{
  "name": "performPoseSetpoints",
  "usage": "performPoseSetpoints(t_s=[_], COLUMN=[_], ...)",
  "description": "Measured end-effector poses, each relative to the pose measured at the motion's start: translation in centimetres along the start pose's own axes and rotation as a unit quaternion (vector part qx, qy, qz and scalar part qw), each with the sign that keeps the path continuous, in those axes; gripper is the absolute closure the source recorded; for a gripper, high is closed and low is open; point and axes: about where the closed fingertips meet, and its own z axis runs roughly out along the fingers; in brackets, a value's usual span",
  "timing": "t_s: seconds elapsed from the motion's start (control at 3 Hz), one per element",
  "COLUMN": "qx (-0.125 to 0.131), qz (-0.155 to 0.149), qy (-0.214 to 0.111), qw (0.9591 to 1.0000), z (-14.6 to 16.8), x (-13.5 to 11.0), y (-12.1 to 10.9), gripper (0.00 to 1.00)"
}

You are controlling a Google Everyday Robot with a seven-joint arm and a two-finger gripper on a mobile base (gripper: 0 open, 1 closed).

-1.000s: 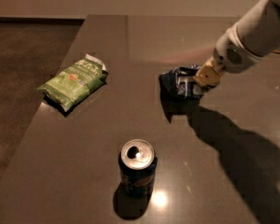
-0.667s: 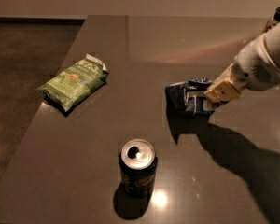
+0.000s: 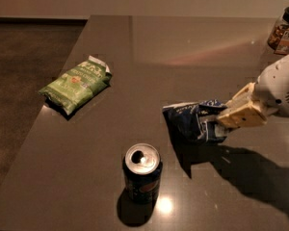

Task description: Move blue chip bag near pepsi can

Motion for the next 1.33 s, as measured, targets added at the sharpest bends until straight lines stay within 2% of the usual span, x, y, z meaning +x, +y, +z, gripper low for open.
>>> performPoseSetpoints(t_s=[0.33,0.67,1.0,1.33], qx=[-0.046,-0.086,-0.112,-0.13], qz=[-0.041,-0.093,-0.135,-0.161], qy=[-0.033,-0.061,-0.076,-0.083], qw=[0.9975,0.99,0.9816,0.9749], z=[0.2,0.6,1.0,1.2], x=[0.1,-0.5,-0.9,-0.9], y=[1.9,3.5,4.7,5.5], gripper=[1.0,1.0,0.82,0.59])
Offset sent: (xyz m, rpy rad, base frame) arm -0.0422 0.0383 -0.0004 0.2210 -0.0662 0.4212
